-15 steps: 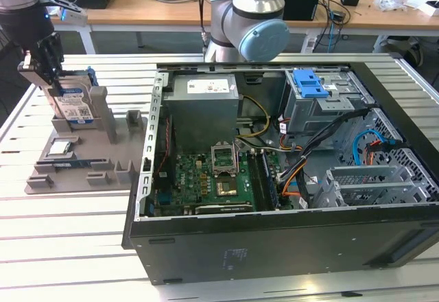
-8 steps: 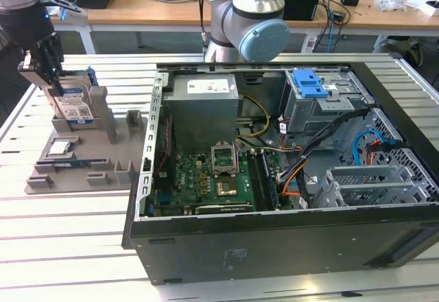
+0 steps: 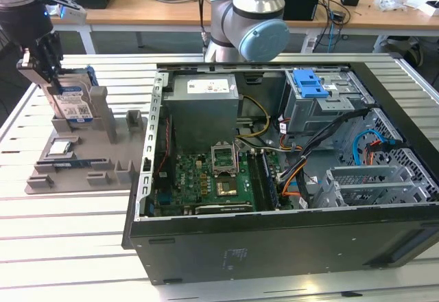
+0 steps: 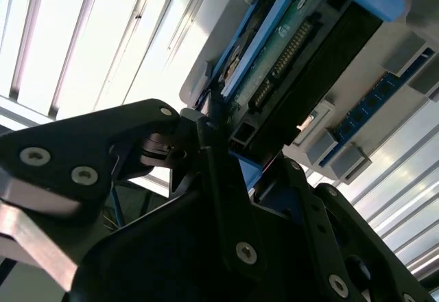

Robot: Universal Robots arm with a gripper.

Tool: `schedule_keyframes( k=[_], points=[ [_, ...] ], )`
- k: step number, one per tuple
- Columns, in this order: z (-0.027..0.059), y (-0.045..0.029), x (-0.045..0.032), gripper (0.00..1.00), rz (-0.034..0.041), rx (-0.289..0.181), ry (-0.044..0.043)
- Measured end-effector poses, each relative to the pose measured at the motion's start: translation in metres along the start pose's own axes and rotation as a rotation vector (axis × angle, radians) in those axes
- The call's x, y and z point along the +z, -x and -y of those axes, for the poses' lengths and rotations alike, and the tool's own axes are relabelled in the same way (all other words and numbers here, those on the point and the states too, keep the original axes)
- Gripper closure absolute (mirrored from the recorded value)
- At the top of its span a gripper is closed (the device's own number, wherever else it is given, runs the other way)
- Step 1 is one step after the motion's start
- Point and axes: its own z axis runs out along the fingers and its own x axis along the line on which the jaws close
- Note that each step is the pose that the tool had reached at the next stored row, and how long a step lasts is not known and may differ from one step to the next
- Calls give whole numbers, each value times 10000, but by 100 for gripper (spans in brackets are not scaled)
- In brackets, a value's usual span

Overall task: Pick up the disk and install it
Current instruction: 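Pick up the disk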

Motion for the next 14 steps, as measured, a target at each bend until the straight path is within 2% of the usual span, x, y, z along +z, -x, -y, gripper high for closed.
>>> schedule_keyframes(
  k=[6,12,14],
  points=[
    [0,1,-106,63,0,-1,0],
    [-1,4,-237,63,-2,-1,0],
    [-1,6,-304,63,-4,-1,0]
  ],
)
